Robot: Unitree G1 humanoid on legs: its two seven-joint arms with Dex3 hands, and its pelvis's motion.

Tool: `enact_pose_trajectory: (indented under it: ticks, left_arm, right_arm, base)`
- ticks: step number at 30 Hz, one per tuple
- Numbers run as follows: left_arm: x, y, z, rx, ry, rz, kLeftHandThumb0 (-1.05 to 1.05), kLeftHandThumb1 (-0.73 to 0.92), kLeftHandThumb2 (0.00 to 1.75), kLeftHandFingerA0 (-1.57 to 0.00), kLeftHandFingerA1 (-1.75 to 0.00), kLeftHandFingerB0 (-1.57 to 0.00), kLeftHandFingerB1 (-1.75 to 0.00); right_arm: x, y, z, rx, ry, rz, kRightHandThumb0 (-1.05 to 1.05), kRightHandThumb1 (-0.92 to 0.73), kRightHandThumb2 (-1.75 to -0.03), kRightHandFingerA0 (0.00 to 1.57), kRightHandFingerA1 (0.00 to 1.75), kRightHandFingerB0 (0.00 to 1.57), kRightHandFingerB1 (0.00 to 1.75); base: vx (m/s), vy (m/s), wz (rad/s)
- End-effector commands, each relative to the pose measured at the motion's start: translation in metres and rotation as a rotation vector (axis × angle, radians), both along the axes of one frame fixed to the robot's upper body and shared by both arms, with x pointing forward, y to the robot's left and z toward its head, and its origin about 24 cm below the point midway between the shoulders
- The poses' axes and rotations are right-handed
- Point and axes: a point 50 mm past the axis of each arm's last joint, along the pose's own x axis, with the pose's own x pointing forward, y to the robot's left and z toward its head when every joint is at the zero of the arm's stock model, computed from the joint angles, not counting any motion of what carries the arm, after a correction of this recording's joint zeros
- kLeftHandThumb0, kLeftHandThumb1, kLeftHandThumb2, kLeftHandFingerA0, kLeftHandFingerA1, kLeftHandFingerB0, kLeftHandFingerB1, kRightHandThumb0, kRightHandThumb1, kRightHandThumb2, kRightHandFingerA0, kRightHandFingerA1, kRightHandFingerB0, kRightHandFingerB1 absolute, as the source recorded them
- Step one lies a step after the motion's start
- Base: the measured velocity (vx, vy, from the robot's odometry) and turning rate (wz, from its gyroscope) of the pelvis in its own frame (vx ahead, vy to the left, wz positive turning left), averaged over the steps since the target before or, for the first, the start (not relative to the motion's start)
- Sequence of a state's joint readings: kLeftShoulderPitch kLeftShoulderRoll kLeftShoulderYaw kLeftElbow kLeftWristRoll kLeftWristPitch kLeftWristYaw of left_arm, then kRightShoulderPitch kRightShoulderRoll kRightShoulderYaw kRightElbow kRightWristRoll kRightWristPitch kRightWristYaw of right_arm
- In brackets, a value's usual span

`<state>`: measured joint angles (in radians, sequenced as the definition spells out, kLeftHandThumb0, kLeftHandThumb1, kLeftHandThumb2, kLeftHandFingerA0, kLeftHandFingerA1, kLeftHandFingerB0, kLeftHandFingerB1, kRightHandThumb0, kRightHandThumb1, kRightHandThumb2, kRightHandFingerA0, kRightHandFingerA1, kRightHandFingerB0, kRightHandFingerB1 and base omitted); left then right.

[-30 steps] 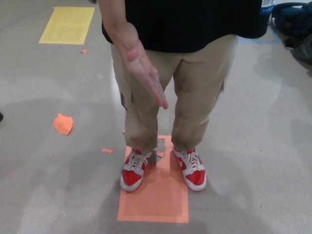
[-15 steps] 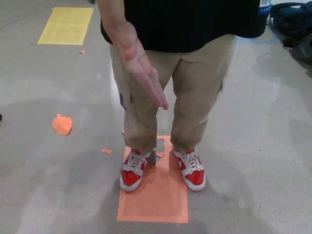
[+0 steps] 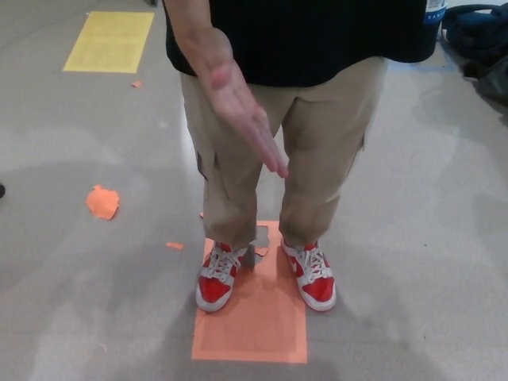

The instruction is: The robot extends its right arm to grab a person's hand and shakes it

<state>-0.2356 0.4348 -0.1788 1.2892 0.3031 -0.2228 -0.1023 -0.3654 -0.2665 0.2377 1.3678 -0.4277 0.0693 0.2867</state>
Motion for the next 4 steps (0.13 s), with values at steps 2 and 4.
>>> enact_pose_trajectory:
  ticks: [2, 4]
  left_arm:
    - [0.0, 0.0071, 0.0037, 0.018, 0.024, 0.003, -0.57, 0.78, 0.64, -0.21, -0.32, -0.16, -0.3]
    - [0.0, 0.0075, 0.0039, 0.015, 0.022, 0.007, -0.55, 0.78, 0.64, -0.21, -0.32, -0.15, -0.3]
  right_arm:
    - [0.0025, -0.0059, 0.0041, -0.005, 0.014, 0.011, -0.8, -0.92, -0.71, 0.09, 0.3, 0.19, 0.29]
    - [0.0023, -0.0056, 0.0043, 0.014, 0.021, 0.027, -0.77, -0.92, -0.7, 0.08, 0.26, 0.13, 0.24]
  base:
    - [0.0, 0.0, 0.0]
    - [0.0, 0.0, 0.0]
